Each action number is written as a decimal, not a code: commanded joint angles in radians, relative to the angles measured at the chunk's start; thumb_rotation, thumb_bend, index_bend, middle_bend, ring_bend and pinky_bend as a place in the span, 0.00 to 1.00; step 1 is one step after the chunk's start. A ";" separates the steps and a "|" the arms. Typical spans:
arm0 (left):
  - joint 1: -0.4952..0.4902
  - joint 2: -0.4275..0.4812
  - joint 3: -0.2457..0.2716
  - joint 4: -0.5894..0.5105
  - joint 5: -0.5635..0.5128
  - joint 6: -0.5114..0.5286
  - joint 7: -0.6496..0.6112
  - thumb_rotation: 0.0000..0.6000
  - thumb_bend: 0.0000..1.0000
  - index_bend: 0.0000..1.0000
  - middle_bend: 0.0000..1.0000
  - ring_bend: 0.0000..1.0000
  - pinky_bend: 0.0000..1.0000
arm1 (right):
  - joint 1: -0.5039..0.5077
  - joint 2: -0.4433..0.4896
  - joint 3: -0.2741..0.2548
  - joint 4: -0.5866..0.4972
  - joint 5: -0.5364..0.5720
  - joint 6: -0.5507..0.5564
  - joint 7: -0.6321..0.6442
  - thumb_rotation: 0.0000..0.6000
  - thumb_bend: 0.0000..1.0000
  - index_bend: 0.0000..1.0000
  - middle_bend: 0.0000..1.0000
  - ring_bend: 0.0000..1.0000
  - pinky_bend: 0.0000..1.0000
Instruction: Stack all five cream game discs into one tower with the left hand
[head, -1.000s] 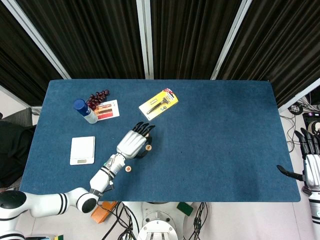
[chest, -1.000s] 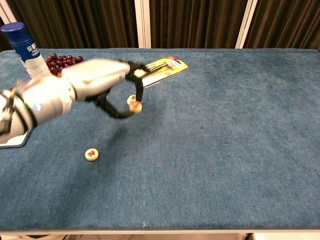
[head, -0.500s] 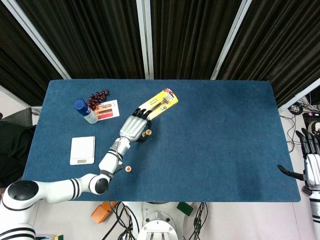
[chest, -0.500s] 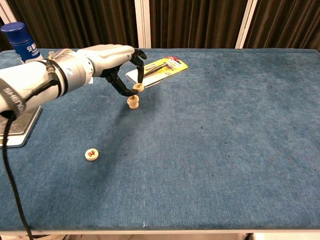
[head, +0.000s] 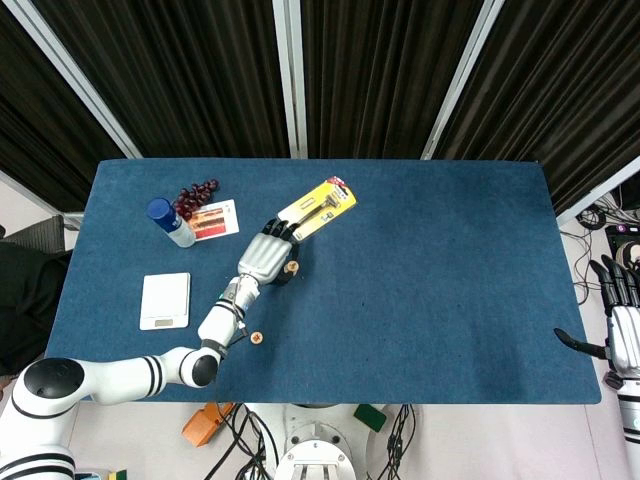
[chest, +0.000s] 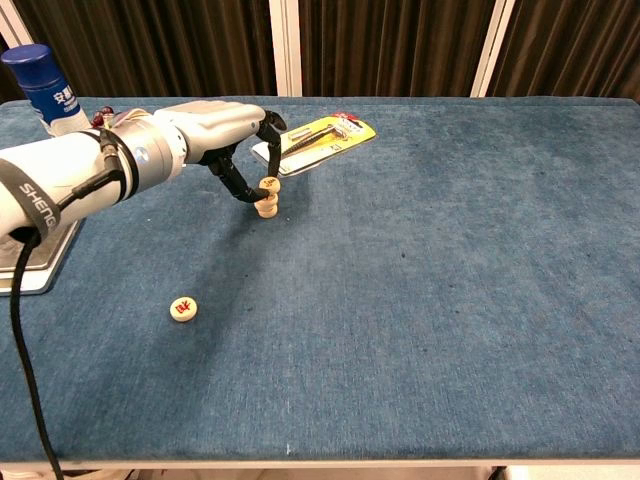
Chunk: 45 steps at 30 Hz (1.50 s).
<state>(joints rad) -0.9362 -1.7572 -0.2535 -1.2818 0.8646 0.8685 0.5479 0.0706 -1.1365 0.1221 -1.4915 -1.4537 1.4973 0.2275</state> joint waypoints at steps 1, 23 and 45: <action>0.001 0.002 0.007 0.001 -0.001 0.003 -0.001 1.00 0.35 0.48 0.04 0.00 0.00 | -0.001 0.000 0.000 0.001 0.001 0.001 0.001 1.00 0.12 0.00 0.00 0.00 0.00; 0.000 0.001 0.029 0.021 -0.007 0.009 -0.028 1.00 0.34 0.45 0.04 0.00 0.00 | -0.001 0.000 0.000 -0.004 0.002 -0.001 -0.008 1.00 0.12 0.00 0.00 0.00 0.00; -0.005 -0.001 0.039 0.012 -0.009 0.019 -0.019 1.00 0.32 0.41 0.03 0.00 0.00 | -0.004 0.000 -0.001 -0.001 0.005 0.000 -0.004 1.00 0.12 0.00 0.00 0.00 0.00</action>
<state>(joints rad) -0.9413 -1.7583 -0.2146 -1.2700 0.8555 0.8867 0.5281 0.0663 -1.1370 0.1213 -1.4924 -1.4483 1.4968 0.2239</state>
